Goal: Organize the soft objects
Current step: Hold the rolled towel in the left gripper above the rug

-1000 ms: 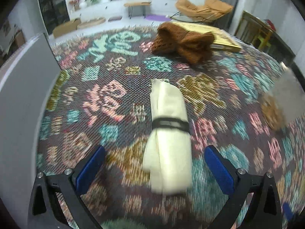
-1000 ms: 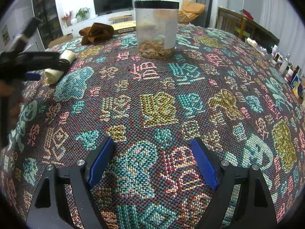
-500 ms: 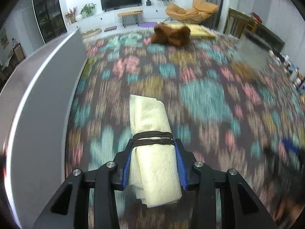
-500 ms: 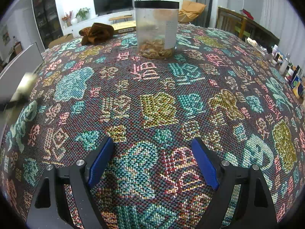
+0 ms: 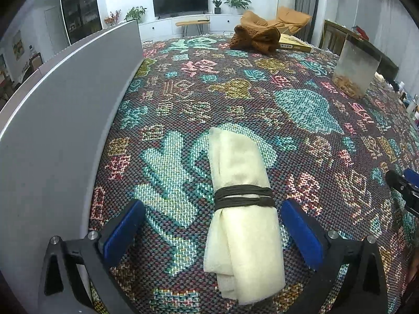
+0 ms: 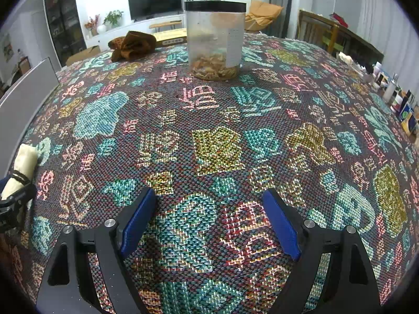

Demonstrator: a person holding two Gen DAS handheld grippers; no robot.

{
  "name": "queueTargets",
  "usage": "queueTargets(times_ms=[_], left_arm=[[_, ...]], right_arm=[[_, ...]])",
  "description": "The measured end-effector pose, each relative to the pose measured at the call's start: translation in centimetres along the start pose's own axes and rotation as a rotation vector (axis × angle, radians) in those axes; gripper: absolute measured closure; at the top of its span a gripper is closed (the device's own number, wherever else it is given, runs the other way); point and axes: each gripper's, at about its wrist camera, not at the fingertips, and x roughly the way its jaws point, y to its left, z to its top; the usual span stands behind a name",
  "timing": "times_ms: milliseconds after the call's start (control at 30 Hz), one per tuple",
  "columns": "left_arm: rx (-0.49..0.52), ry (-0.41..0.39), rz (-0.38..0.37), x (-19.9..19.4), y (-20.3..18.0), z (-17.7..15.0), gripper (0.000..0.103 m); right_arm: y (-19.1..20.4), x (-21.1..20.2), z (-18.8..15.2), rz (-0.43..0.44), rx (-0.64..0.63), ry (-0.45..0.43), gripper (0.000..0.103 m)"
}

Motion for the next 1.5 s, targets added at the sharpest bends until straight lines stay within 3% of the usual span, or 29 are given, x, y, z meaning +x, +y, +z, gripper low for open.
queueTargets(times_ms=[1500], left_arm=[[0.000, 0.000, 0.000, -0.05, -0.02, 0.00, 0.000]], right_arm=[[-0.14, 0.21, 0.01, -0.009, 0.003, 0.005, 0.016]])
